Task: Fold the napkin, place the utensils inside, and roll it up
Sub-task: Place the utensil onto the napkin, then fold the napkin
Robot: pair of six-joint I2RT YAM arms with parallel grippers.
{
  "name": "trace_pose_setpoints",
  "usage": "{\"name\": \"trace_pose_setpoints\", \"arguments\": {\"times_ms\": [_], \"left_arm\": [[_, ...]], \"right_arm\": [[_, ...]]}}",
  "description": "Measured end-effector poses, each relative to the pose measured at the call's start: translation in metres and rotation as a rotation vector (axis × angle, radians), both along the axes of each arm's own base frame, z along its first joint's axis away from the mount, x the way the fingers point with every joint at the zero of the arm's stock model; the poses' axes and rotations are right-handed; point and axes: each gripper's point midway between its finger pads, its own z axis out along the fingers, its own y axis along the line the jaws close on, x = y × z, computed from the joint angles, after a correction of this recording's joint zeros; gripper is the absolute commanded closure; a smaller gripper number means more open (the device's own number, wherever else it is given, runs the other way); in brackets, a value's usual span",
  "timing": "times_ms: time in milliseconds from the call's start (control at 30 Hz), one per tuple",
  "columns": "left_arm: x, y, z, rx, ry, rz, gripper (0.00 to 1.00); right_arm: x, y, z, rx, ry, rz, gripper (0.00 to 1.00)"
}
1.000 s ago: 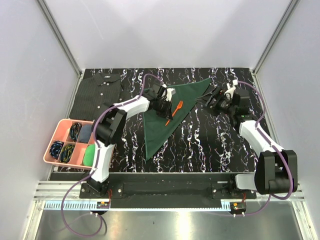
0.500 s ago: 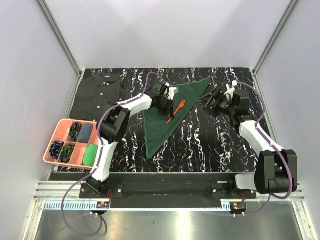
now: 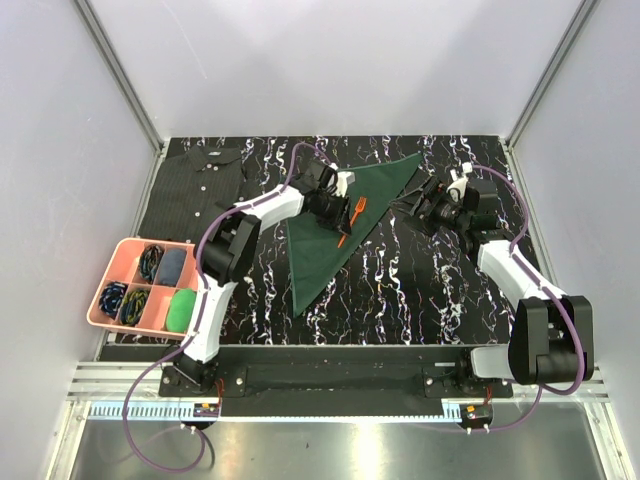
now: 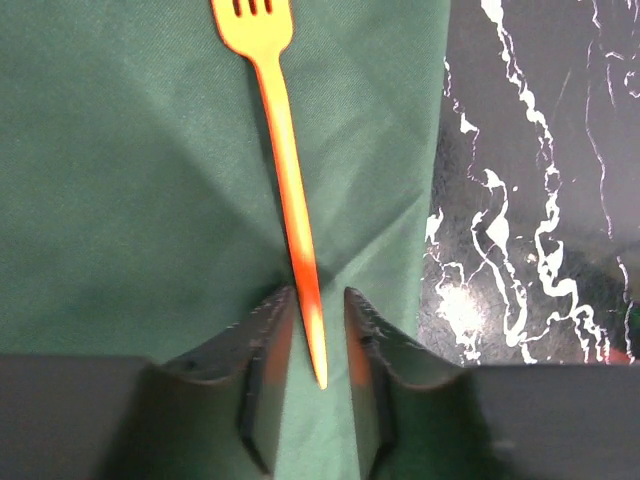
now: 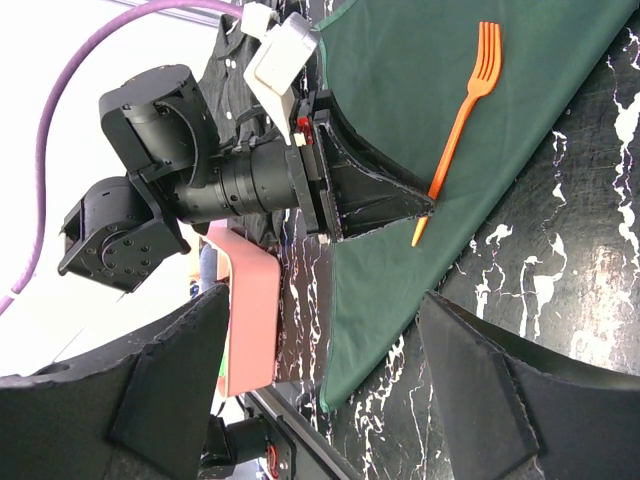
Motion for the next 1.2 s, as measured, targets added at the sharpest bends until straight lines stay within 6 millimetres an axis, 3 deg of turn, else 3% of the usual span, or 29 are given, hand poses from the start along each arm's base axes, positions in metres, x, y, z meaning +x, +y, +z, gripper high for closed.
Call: {"name": "trace_pose_setpoints", "arguments": {"times_ms": [167, 433, 600, 667, 800, 900, 1000, 1100, 1200], "left_arm": [[0.001, -0.003, 0.004, -0.018, 0.007, 0.008, 0.44], [0.003, -0.003, 0.015, -0.026, -0.006, 0.021, 0.15], [0.002, 0.008, 0.042, -0.004, -0.051, 0.056, 0.06], [0.002, 0.015, 0.065, -0.004, -0.090, 0.074, 0.04], [0.000, 0.037, 0.137, -0.039, -0.227, 0.116, 0.01], [-0.002, 0.068, 0.195, -0.068, -0.340, 0.185, 0.01], [-0.004, 0.112, 0.243, -0.082, -0.446, 0.285, 0.01], [-0.007, 0.155, 0.265, -0.060, -0.521, 0.372, 0.01], [-0.009, 0.180, 0.263, -0.027, -0.537, 0.414, 0.01]], "right_arm": [[0.000, 0.000, -0.001, 0.001, 0.003, 0.002, 0.15], [-0.001, -0.003, -0.006, -0.014, 0.012, 0.007, 0.15], [0.017, -0.023, -0.019, -0.088, 0.056, -0.043, 0.16], [0.040, -0.038, -0.022, -0.146, 0.056, -0.081, 0.16], [0.090, -0.069, -0.030, -0.242, 0.048, -0.151, 0.19], [0.128, -0.085, -0.039, -0.281, 0.046, -0.179, 0.20], [0.168, -0.100, -0.052, -0.307, 0.044, -0.197, 0.23], [0.201, -0.111, -0.068, -0.316, 0.046, -0.207, 0.26], [0.230, -0.119, -0.089, -0.318, 0.054, -0.213, 0.30]]}}
